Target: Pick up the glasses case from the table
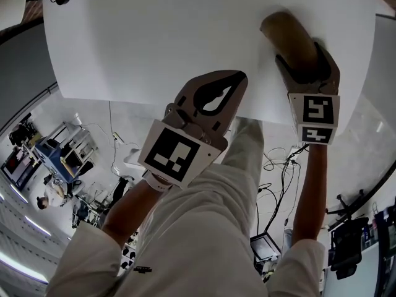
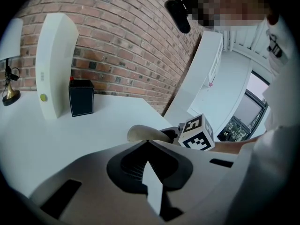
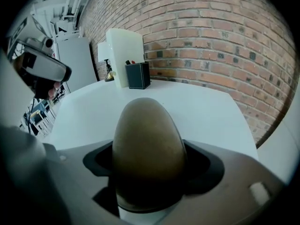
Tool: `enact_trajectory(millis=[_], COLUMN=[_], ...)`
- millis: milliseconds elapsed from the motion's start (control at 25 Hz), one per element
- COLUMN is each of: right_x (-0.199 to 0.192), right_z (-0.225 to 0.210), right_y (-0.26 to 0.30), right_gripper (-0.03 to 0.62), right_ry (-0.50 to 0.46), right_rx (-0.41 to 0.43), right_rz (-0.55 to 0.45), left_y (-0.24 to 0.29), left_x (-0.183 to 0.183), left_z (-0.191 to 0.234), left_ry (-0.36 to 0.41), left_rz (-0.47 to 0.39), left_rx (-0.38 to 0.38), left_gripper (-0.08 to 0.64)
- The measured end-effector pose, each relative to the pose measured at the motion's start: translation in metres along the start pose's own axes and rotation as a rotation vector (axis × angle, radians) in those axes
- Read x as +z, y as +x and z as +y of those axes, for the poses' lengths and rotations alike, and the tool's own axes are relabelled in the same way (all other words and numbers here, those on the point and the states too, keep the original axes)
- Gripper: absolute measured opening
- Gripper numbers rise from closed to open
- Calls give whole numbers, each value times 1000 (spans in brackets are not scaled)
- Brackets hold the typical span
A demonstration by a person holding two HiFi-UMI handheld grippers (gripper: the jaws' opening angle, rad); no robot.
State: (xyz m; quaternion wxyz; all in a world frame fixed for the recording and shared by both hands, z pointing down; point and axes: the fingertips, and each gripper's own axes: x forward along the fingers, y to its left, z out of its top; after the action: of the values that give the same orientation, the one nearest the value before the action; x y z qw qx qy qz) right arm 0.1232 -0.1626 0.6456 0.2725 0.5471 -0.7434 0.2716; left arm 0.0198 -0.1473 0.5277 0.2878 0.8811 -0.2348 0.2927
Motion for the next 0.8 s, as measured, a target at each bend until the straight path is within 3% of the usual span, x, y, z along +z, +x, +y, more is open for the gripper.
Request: enact_trajectory(millis=[280,520,800], right_x=[2,8,32], right_z=[-2,-9,-14], right_y=[-5,-27,-60], right_gripper=[391,388,388], right_ry=[-18,67,81], right_rx=[-32,-57,-83], right_rz=[-26,-71,-118], left_y=[-1,-10,-32], left_x=[4,13,27], left_z=[-9,-17,-27], left_ry=[19,30,49], left_rz=[-14,-33,-68], left_rx=[-2,4,18], left_gripper=[6,6,6])
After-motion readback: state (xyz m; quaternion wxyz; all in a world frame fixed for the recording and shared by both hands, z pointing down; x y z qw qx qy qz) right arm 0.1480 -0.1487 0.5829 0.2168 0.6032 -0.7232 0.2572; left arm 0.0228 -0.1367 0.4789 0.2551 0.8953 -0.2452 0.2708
